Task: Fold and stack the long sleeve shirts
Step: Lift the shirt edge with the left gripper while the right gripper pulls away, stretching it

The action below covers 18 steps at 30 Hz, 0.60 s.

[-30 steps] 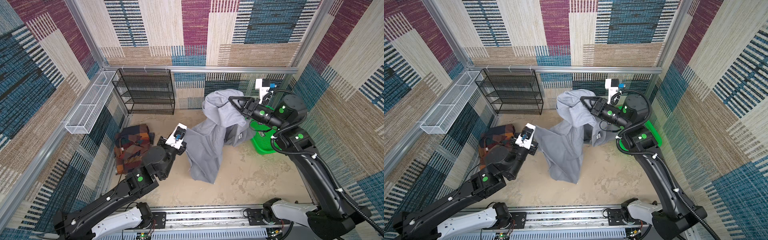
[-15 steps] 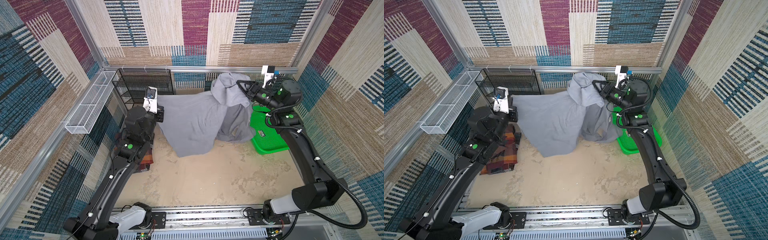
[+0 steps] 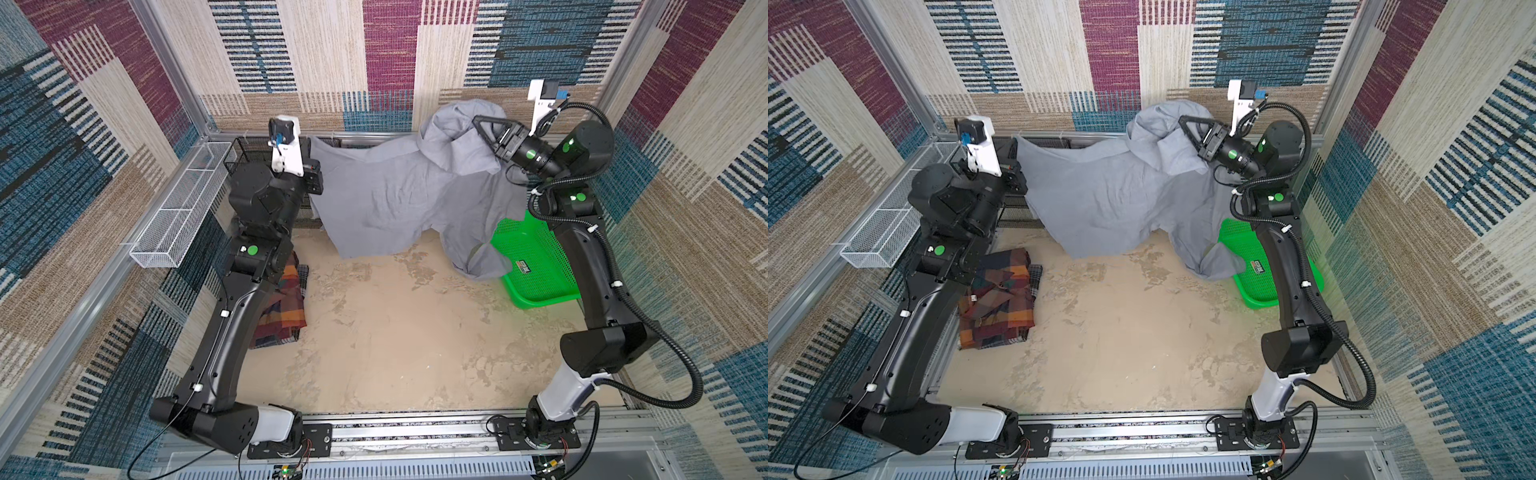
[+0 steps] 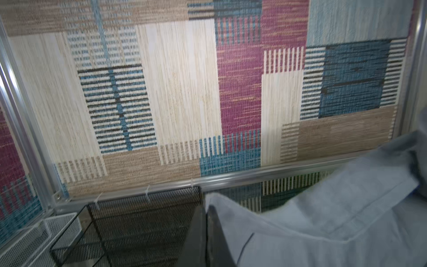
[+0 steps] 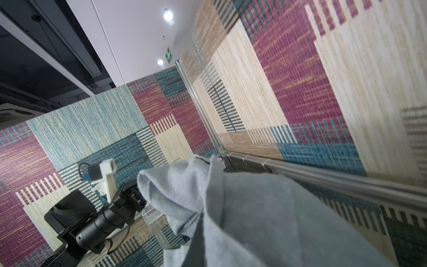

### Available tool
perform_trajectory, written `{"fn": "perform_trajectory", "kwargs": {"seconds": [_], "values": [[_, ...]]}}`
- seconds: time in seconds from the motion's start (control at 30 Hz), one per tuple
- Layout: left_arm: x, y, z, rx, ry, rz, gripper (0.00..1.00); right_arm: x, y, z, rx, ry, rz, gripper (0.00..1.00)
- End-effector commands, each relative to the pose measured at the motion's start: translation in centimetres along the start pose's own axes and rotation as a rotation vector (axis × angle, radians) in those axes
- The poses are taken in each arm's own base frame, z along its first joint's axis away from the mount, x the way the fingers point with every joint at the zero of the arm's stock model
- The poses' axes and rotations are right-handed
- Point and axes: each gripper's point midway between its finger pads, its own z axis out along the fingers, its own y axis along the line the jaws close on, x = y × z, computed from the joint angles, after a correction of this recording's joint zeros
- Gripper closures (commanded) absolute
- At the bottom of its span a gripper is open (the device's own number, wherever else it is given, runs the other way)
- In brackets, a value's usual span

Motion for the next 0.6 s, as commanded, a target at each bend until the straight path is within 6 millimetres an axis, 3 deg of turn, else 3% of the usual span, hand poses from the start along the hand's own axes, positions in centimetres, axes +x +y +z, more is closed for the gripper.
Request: {"fn": "perform_trajectory", "kwargs": {"seconds": [0.0, 0.07, 0.17, 0.37, 0.57], "values": [[1.0, -0.5, -1.4, 0.024, -0.03, -0.009, 1.0, 1.4, 0.5, -2.0, 0.014, -0.049, -0.037, 1.0], [2.4, -0.7, -2.6, 0.03, 0.0, -0.012, 1.0, 2.8, -0.1, -3.6, 0.079, -0.069, 0.004, 1.0], [3.2, -0.5, -5.3, 0.029, 0.009, -0.04, 1.0, 5.1, 0.8, -6.0, 0.123, -0.079, 0.04, 1.0], [2.0, -1.3, -12.3, 0.114, 0.07, -0.132, 1.0, 6.9, 8.7, -11.1, 0.133, -0.079, -0.016, 1.0], [-1.4, -2.2, -20.6, 0.218, 0.138, -0.269, 1.0, 7.1, 16.3, -16.7, 0.104, -0.071, -0.031, 1.0]]}}
